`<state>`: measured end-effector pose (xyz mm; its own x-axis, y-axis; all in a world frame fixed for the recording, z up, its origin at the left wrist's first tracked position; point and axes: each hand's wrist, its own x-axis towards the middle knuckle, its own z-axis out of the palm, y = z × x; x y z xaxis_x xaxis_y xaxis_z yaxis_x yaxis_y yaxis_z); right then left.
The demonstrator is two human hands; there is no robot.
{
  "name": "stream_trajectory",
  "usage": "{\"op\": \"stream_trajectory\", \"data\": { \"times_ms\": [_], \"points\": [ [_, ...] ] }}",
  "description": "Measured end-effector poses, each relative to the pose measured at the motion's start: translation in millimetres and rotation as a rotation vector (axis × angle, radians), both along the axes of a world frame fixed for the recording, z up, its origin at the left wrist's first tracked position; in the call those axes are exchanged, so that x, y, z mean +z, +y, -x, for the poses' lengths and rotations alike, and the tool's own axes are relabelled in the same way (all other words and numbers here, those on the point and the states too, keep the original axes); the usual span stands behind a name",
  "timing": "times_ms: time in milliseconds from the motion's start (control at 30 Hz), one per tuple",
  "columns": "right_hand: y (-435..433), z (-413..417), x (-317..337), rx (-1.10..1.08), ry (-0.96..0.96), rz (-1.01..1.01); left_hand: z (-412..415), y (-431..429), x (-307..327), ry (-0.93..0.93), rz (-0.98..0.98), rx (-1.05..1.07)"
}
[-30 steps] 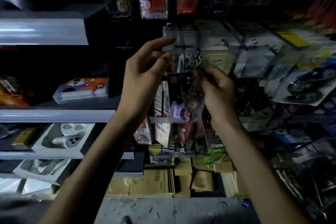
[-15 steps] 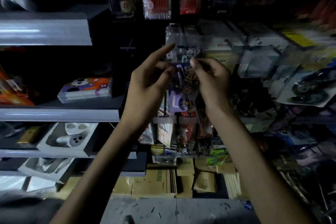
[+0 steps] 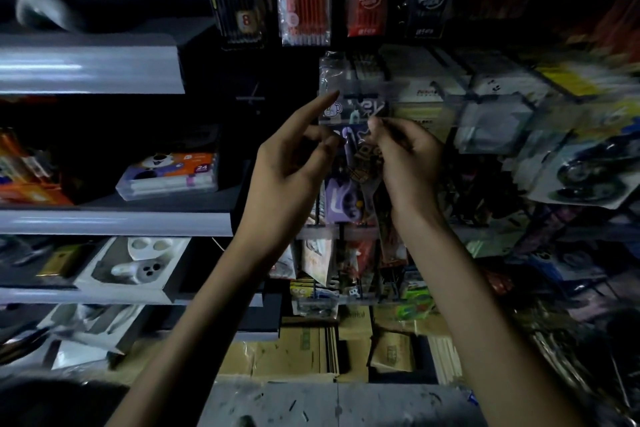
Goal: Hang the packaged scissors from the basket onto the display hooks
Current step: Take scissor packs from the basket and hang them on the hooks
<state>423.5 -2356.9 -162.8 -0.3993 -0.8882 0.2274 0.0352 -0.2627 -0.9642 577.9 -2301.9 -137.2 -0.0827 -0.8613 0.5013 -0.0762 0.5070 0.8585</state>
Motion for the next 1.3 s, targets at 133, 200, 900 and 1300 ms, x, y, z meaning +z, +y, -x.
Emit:
{"op": "stream_trajectory", "data": {
  "times_ms": [133, 200, 900, 1300],
  "points": [
    [-3, 0, -1, -0.019, -0.007, 0.011, 0, 2, -6, 0.016, -0.007, -0.009],
    [-4, 1, -3, -0.025, -0.007, 0.007, -1, 3, -9, 0.021, -0.013, -0.002],
    [-6, 12, -10, 0.099, -0.109, -0.117, 3, -25, -72, -0.084, -0.283, 0.270],
    [16, 28, -36, 0.100, 0.127, -0.120, 15, -26, -83, 0.116, -0.316, 0.198]
  ]
}}
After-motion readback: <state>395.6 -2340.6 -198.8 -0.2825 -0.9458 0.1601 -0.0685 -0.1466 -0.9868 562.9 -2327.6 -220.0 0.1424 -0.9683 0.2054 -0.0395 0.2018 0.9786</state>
